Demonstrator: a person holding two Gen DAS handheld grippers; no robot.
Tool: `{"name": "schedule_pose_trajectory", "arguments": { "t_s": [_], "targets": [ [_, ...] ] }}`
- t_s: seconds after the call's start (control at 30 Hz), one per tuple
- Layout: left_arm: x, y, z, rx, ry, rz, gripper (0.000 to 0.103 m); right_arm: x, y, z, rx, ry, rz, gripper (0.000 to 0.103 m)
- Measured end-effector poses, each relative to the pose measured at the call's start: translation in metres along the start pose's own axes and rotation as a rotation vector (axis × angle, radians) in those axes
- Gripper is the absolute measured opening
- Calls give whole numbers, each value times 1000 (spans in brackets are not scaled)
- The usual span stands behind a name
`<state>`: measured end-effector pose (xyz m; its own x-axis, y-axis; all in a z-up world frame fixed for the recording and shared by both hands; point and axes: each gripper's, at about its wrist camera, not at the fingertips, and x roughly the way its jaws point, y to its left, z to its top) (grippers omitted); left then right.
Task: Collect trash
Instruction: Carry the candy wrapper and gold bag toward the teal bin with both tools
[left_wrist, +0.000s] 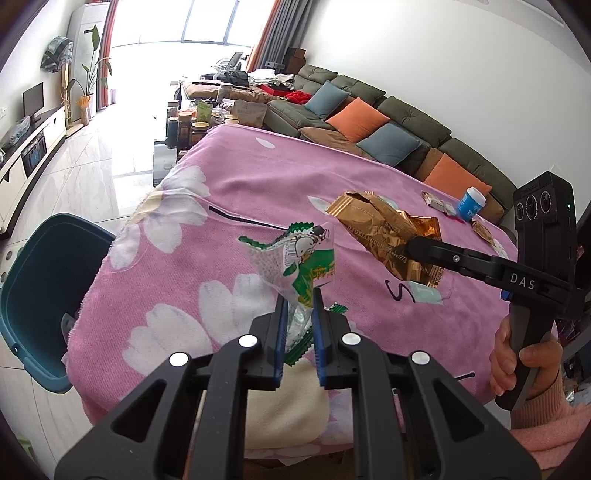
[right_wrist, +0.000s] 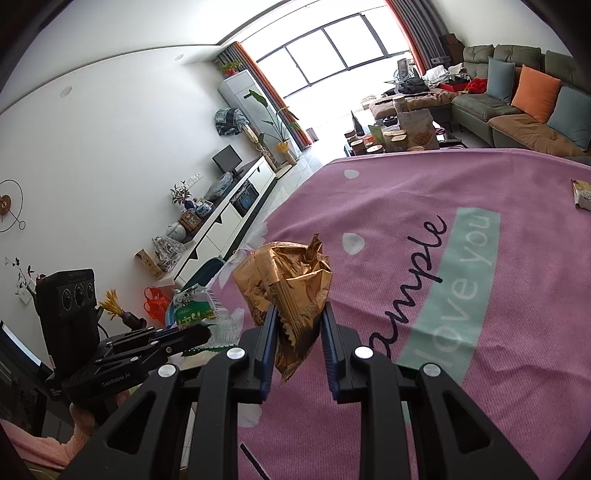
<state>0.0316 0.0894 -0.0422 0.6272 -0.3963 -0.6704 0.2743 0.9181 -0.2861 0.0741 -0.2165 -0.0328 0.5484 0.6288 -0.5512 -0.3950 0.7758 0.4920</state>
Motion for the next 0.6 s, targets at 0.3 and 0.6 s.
{"name": "schedule_pose_trajectory", "arguments": {
  "t_s": [0.3, 0.6],
  "targets": [
    [4, 7, 8, -33, 2, 22, 13, 8, -4, 9, -10, 28, 22, 21],
    [11, 16, 21, -81, -8, 20, 13, 19, -4, 24, -44, 81, 50, 22]
  ]
}}
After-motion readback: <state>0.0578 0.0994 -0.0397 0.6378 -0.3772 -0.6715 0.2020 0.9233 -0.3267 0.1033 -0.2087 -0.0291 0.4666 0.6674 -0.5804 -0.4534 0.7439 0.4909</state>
